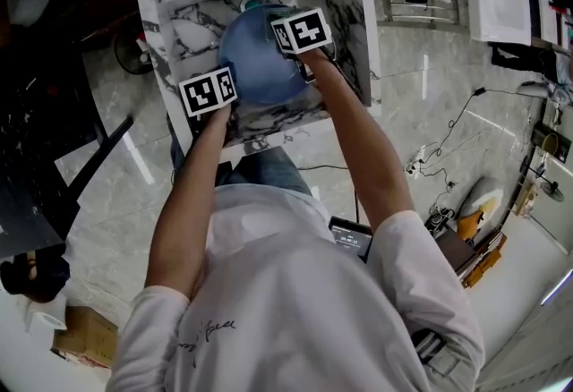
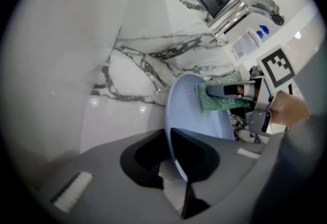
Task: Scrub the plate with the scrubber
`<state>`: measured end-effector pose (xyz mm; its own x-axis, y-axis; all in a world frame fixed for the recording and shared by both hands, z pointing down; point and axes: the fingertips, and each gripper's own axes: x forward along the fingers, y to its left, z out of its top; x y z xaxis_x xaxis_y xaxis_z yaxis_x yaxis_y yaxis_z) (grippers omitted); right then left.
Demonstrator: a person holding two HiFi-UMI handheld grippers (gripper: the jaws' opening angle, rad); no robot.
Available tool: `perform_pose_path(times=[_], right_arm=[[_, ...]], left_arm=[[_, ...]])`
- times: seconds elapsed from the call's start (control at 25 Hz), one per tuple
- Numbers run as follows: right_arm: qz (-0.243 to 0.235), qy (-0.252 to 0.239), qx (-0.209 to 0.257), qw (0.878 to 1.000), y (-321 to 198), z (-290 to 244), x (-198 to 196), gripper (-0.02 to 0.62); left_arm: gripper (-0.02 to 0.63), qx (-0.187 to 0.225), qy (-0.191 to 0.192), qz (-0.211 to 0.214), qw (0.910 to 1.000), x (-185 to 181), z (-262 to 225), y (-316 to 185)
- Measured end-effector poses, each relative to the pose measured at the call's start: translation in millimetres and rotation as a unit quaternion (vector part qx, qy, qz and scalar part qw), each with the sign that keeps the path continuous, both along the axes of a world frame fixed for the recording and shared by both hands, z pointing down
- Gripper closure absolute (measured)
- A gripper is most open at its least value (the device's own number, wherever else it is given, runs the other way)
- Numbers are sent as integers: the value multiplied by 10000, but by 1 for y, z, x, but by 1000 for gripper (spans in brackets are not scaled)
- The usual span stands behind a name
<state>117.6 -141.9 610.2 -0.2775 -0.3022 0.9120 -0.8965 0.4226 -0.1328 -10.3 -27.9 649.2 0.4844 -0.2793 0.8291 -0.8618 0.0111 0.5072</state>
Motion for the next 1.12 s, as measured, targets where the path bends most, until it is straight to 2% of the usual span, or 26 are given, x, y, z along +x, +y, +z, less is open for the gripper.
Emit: perform_pose_path(times=[0.32, 0.76, 0.92, 1.12], right_arm=[[-126, 358, 47, 9993, 0, -1, 13, 534], [-304, 894, 114, 9955, 4, -5, 38, 534], [-321, 1075, 96, 9936, 11, -6, 48, 534], [-316, 1179, 126, 9924, 15, -6, 56, 534]], left_arm=[[512, -27, 10, -25, 10000, -1, 0, 1], [512, -148, -193, 90, 9997, -1, -1, -1], [512, -205, -310, -41, 9993, -2, -2, 0], [514, -228, -279, -81, 9993, -3, -2, -1]])
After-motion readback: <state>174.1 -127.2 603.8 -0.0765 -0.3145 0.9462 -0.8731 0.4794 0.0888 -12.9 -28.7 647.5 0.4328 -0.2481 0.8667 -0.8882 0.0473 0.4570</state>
